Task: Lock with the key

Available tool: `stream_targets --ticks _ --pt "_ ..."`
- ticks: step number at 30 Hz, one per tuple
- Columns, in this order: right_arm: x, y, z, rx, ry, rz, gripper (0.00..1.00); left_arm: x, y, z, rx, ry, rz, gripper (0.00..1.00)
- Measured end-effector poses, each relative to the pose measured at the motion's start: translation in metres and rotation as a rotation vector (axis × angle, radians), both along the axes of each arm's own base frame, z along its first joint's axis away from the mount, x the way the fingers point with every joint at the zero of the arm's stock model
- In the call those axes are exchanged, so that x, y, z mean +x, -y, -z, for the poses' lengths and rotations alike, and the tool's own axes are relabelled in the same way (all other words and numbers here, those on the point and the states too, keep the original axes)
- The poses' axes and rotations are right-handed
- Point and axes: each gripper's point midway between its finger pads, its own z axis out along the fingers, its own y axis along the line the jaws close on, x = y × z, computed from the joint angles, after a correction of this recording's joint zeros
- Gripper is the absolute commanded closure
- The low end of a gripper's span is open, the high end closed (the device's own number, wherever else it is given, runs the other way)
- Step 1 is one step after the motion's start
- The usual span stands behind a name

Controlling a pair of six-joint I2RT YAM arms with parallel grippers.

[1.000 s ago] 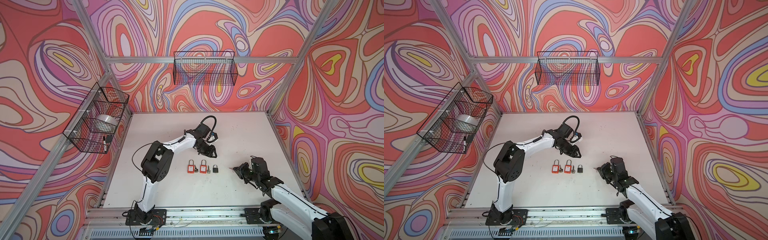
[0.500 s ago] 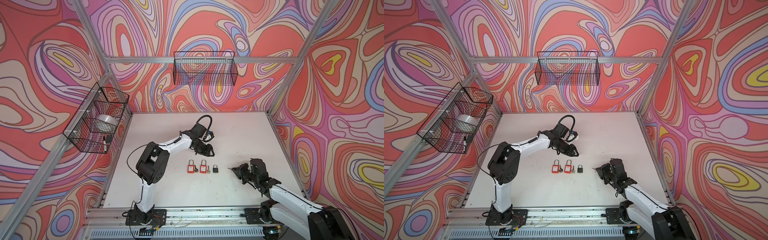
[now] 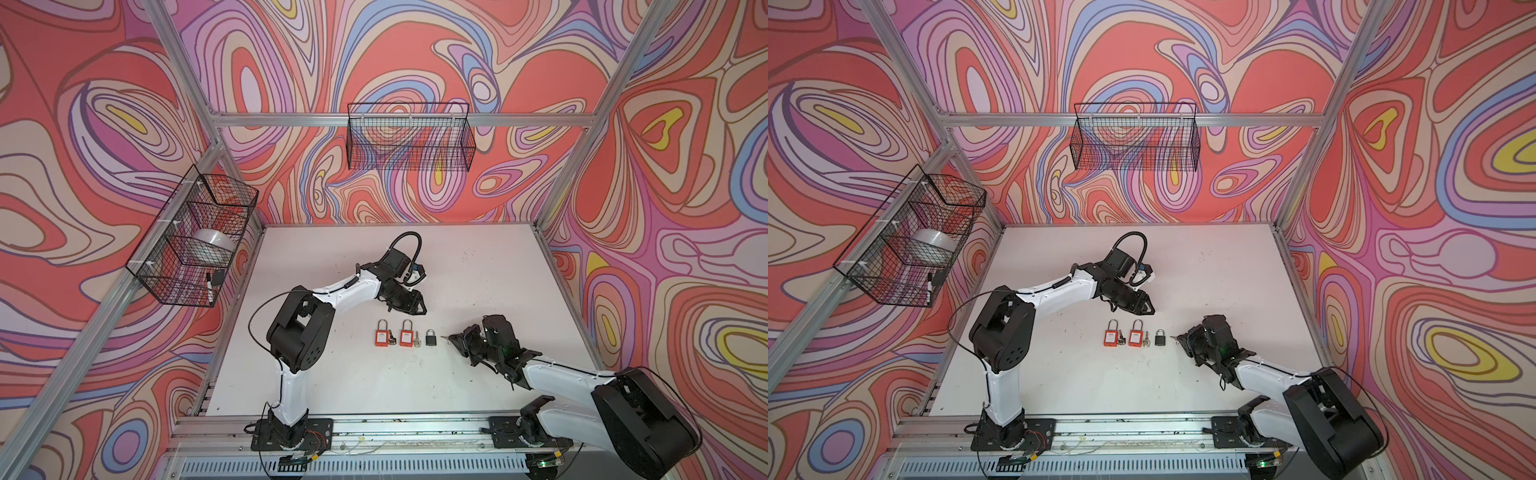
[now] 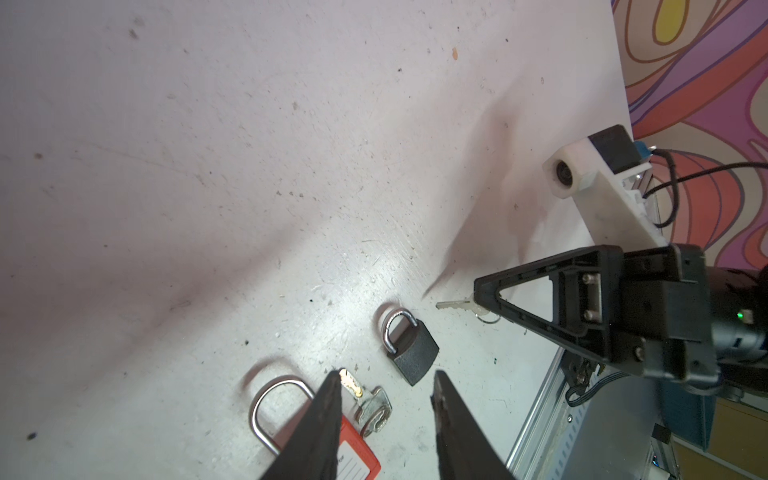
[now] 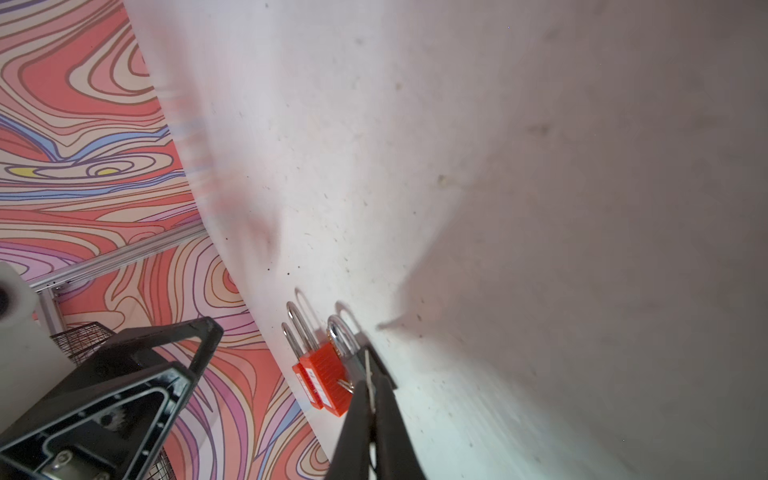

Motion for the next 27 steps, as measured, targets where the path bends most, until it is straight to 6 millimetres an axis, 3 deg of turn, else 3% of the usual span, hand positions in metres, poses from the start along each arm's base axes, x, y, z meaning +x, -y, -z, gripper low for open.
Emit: stream_targets --ticks 7,16,27 --pt "0.008 -0.001 -0.006 -0.001 0.030 0.018 1.00 -0.002 -0.006 -0.006 -0.005 0.008 -0.008 0.61" --pt "0.006 0.000 0.009 -0.022 -0.018 0.028 0.99 -0.005 -0.008 -0.002 0.001 0.001 -0.008 0.61" --pt "0.002 0.009 0.008 -0.057 -0.036 0.062 0.59 -0.005 -0.008 -0.003 0.002 0.004 -0.010 0.61"
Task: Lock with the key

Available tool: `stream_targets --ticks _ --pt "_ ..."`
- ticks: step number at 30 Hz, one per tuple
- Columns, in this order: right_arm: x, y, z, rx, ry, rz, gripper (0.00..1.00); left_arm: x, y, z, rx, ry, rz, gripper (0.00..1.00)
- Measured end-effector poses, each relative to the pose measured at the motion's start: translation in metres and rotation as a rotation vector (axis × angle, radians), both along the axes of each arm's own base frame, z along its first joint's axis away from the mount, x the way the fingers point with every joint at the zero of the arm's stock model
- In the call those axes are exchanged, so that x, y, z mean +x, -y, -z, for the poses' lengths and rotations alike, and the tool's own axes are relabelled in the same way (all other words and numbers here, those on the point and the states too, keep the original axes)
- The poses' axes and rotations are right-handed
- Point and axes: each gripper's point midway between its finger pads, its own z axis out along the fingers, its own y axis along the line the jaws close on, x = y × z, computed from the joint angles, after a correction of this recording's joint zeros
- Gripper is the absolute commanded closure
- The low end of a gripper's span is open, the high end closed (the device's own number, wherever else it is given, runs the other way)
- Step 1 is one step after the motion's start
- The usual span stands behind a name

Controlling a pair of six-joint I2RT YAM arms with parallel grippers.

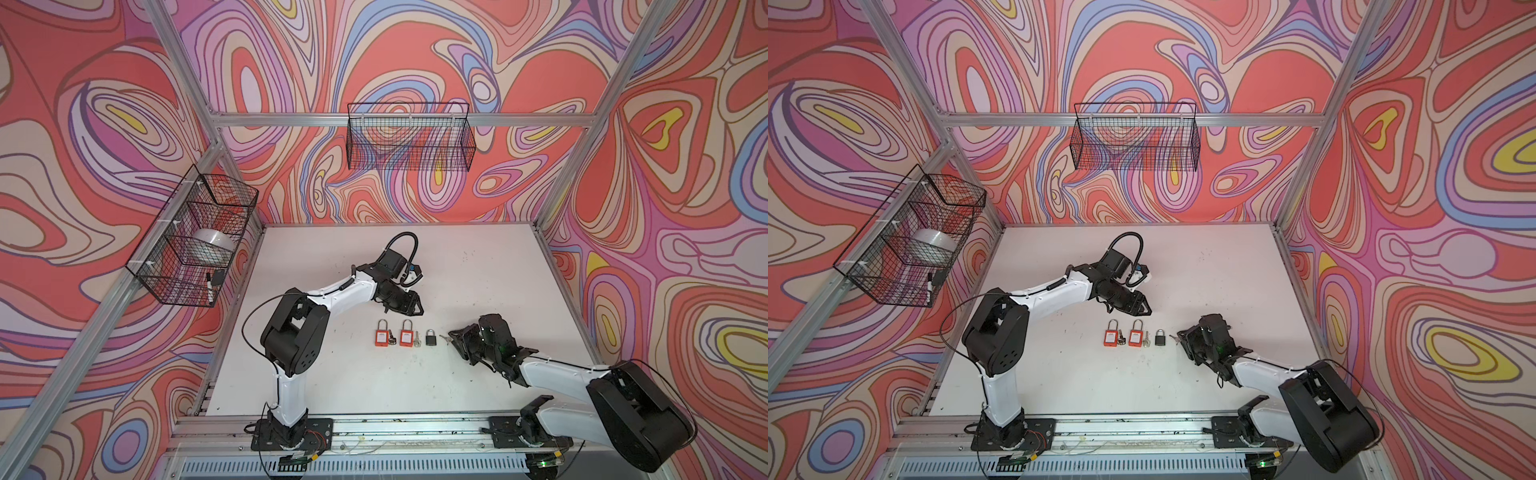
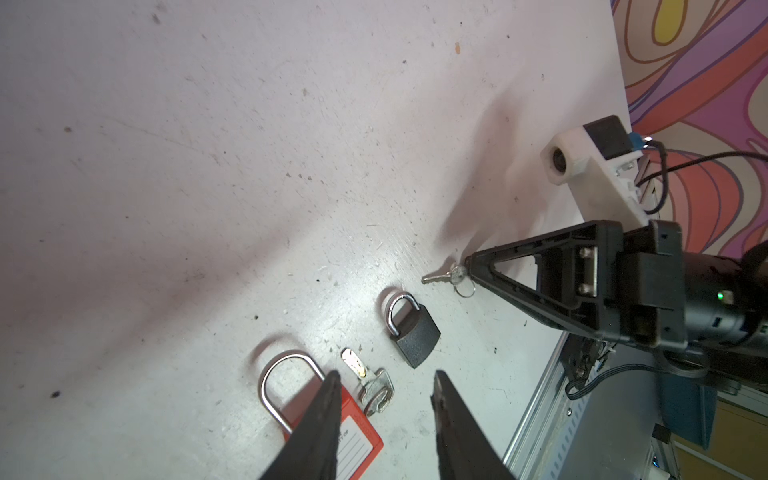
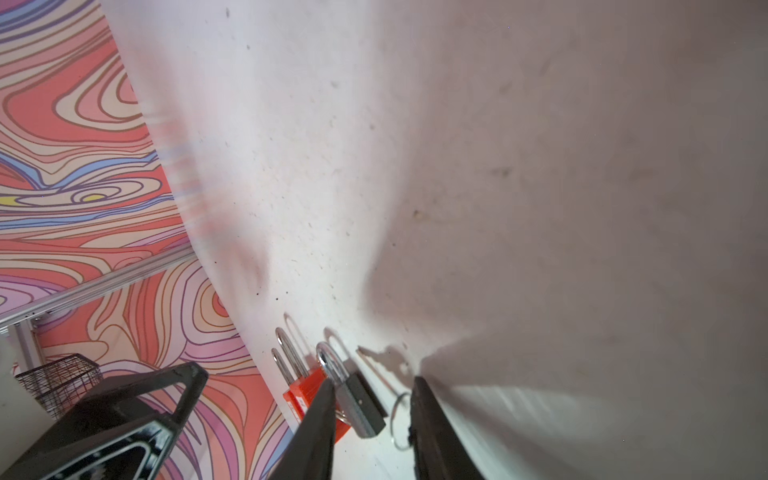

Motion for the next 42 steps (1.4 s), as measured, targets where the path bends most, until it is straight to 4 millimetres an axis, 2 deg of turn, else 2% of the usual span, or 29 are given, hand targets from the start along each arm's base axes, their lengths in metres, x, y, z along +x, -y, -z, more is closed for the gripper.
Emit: stream_targets --ticks 6,13,21,42 --pt "0.003 0.007 -0.010 -0.059 0.020 0.007 0.50 0.000 0.000 0.000 0.003 0.001 -0.001 0.61" --pt "0.016 0.005 -0.001 -0.091 -0.013 -0.048 0.49 0.002 -0.002 0.000 0.005 0.001 -0.007 0.61" --pt "0.030 -0.005 -0.001 -0.085 -0.010 -0.127 0.49 0.004 -0.004 -0.006 0.002 0.019 -0.012 0.61" --pt "0.014 -0.018 -0.003 -0.009 -0.058 -0.208 0.49 0.003 -0.004 -0.007 0.002 0.020 -0.013 0.61"
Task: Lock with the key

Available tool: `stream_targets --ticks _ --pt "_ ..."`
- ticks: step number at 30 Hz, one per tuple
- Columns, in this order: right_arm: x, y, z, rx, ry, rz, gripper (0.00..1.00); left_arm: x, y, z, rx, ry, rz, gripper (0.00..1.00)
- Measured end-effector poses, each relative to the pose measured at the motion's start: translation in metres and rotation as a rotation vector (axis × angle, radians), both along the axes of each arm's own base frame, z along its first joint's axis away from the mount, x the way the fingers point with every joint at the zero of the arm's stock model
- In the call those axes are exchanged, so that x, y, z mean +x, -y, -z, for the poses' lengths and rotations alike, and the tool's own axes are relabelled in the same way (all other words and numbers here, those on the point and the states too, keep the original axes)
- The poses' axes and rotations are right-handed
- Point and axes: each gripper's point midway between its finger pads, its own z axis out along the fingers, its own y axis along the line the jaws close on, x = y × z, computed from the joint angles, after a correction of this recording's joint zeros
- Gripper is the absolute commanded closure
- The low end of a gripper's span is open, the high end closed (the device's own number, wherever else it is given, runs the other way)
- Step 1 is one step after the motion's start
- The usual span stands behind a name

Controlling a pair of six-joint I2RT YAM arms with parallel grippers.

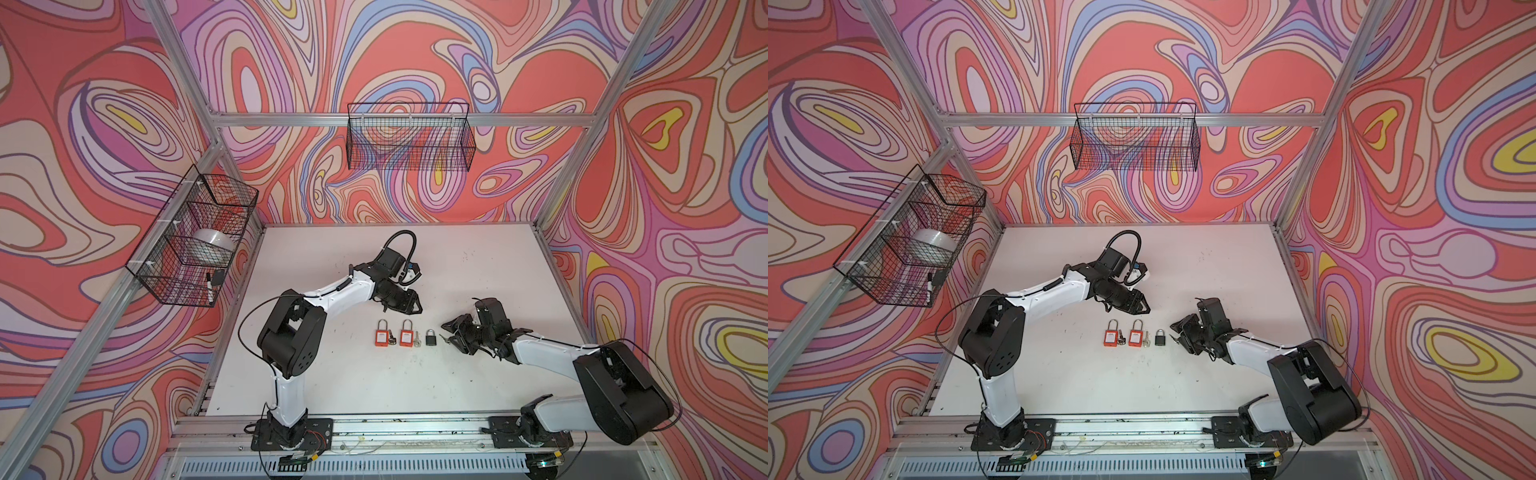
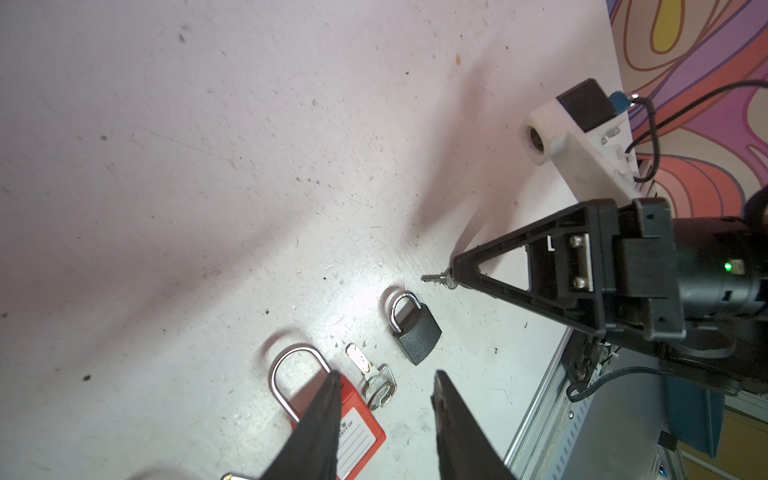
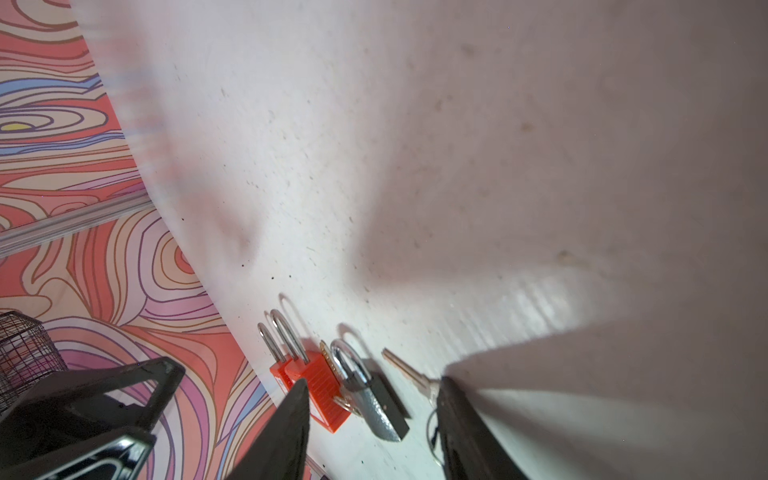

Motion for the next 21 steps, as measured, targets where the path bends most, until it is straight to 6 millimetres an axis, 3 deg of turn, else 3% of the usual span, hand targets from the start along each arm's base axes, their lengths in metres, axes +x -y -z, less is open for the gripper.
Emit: stream_targets --ticks 12,21 --pt "-0.0082 -0.0056 -0.0001 0.038 -0.026 -0.028 0.49 0.0000 0.0000 0.0000 0.000 0.000 0.000 0.61" --pt "-0.0102 0.0010 0.0016 0.004 -0.031 -0.011 0.49 -0.0005 -0.0004 0.0007 0.002 -0.002 0.000 0.61"
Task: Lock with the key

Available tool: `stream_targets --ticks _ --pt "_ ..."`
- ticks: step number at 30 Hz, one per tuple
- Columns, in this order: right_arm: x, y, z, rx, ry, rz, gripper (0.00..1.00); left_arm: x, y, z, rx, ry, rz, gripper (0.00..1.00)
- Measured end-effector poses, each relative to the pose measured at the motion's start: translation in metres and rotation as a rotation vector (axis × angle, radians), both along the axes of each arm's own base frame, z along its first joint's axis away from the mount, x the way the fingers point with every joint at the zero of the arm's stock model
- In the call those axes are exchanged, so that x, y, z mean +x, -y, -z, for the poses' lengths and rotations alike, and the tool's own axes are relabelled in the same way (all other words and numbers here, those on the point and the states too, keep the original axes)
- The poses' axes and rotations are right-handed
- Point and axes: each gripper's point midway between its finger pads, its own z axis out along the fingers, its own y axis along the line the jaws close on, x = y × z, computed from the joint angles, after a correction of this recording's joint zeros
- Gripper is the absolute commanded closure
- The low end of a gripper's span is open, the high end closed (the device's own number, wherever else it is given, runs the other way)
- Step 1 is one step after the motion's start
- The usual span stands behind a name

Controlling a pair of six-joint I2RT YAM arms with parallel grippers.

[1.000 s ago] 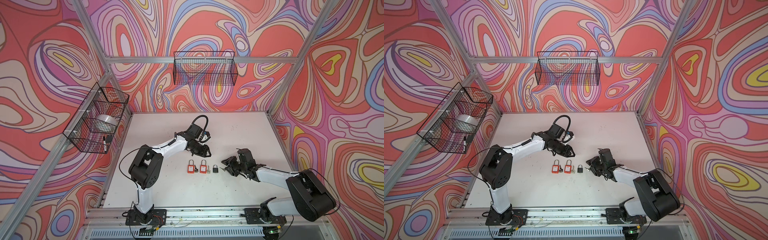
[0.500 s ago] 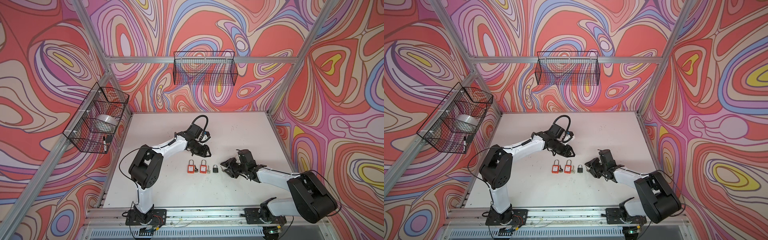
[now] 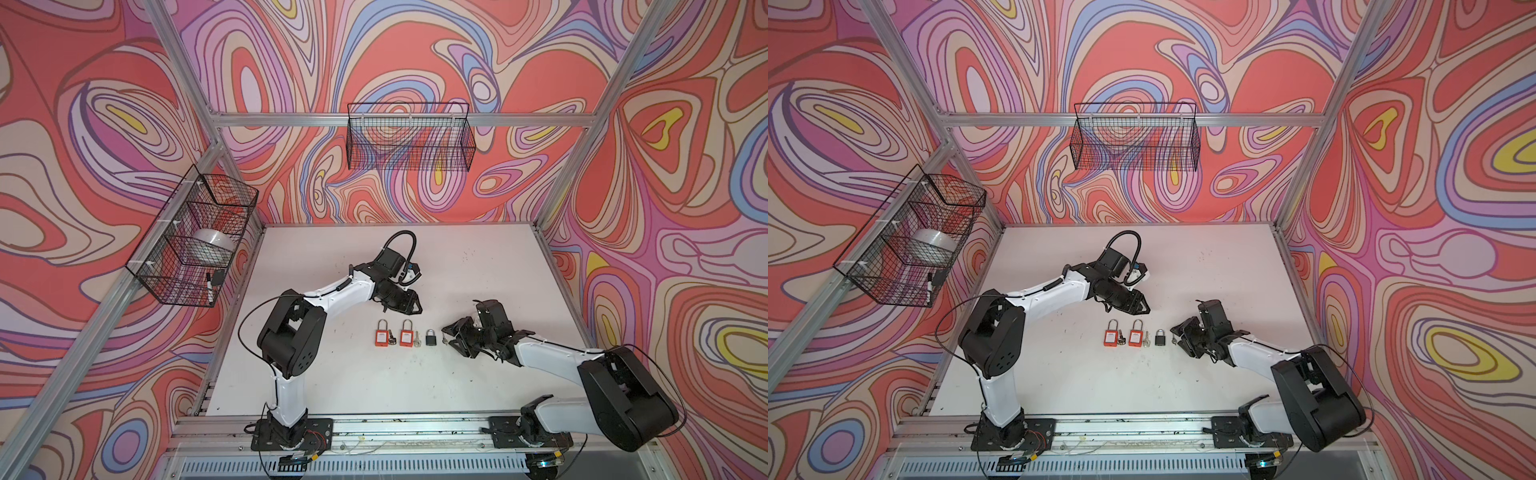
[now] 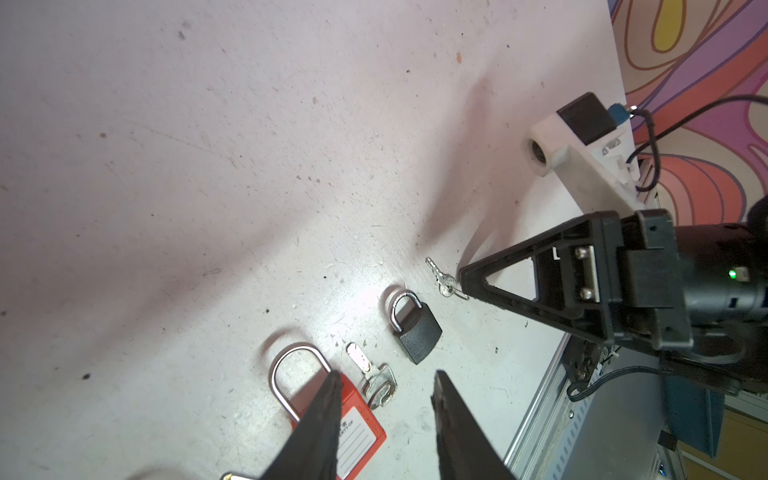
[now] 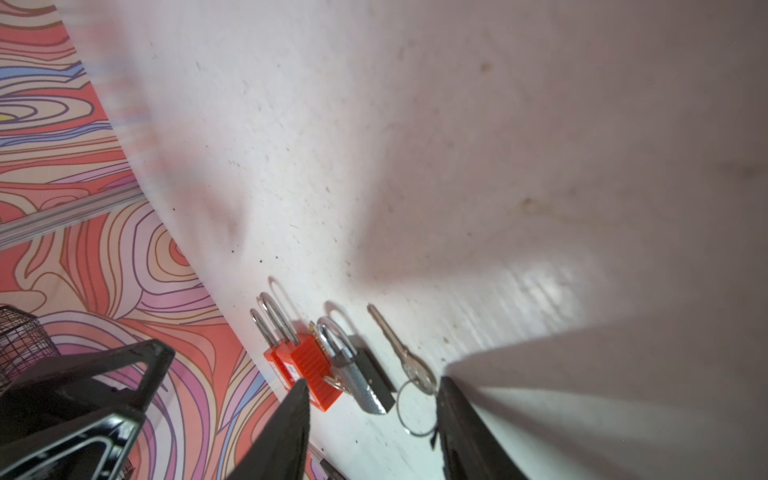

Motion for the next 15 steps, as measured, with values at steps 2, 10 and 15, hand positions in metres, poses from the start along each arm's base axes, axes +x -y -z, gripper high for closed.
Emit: stream_targets --ticks 2,10,15 --pt "0.0005 -0.0006 0.0005 0.001 0.001 -0.003 0.49 0.0001 0.0000 -0.0002 0.000 0.001 0.000 0.61" --pt "0.0051 -0.0064 -0.0002 0.023 0.009 -0.019 0.49 0.0000 0.0000 -0.0002 0.000 0.000 0.000 0.61" --pt "0.0048 -0.0064 -0.0001 0.023 0.008 -0.019 0.49 0.0000 0.0000 -0.0003 0.000 0.001 0.000 0.61"
